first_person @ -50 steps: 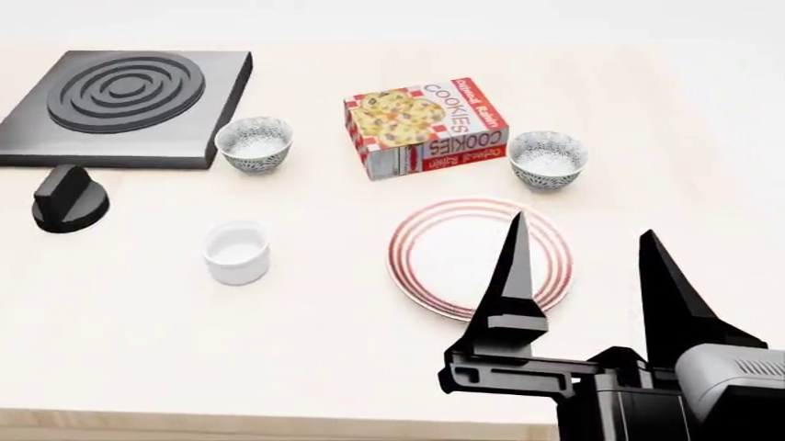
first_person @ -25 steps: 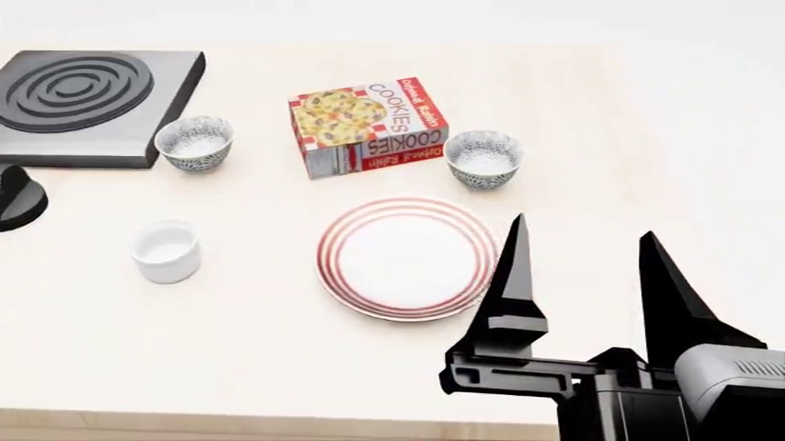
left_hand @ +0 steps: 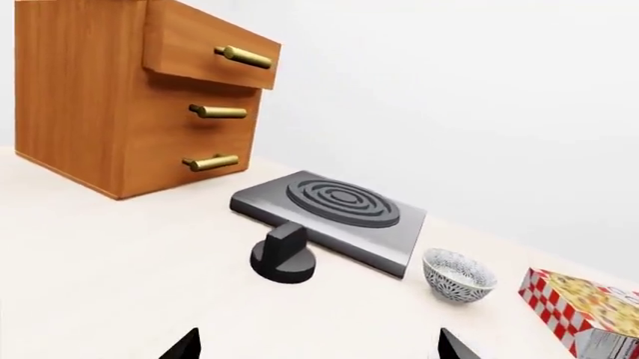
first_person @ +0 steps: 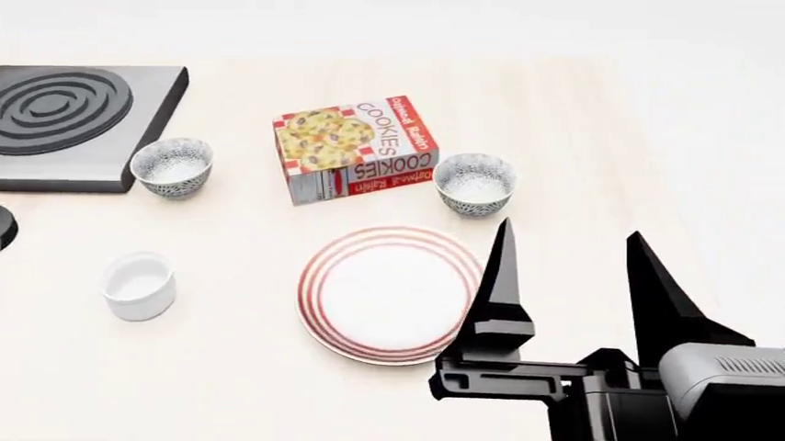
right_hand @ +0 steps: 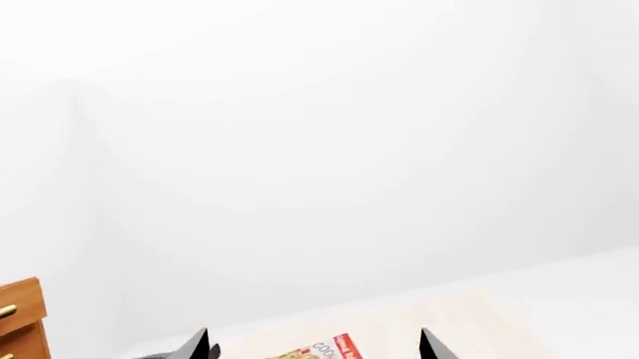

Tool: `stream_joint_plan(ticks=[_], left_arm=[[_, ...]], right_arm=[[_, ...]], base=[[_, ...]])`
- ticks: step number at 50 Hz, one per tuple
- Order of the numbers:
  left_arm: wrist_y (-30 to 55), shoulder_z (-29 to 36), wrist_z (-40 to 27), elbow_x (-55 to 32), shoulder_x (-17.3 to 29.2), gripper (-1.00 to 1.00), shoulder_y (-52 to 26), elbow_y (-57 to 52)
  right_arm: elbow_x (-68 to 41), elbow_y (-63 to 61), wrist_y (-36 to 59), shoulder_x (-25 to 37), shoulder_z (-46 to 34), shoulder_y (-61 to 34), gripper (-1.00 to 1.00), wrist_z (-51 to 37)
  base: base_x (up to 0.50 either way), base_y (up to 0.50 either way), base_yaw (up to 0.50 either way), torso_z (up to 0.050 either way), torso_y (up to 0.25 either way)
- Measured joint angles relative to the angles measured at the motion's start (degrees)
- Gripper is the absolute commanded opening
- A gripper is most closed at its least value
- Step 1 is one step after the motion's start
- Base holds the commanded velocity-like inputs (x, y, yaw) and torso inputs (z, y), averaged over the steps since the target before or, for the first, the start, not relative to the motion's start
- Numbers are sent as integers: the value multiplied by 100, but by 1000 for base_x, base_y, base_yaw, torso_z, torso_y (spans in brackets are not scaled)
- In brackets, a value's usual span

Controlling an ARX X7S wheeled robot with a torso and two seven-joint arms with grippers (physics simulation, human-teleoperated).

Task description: Pick the akita bowl next to the plate and place it on the plate.

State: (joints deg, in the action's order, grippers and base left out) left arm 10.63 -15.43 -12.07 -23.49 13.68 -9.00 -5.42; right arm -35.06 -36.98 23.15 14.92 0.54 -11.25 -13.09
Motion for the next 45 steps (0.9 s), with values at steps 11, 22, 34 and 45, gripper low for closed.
stream_joint_plan(ticks=[11,22,34,45], left_arm=[[-21,24,-16,-10,16,100,0,8],[-32,42,-32,-27,35,100,1,15],[-23,59,-61,-53,56,100,4,3],[-49,79,-70,-69,67,100,0,19]], right_arm=[[-41,19,-12,22,-17,-10,100,-30],[-81,20,-26,45,-22,-12,100,-66],[-105,33,-35,70,-45,-23,100,-95],[-117,44,-59,96,-63,-27,100,-114]], base=[[500,0,0,0,0],[500,0,0,0,0],[500,0,0,0,1],[500,0,0,0,0]])
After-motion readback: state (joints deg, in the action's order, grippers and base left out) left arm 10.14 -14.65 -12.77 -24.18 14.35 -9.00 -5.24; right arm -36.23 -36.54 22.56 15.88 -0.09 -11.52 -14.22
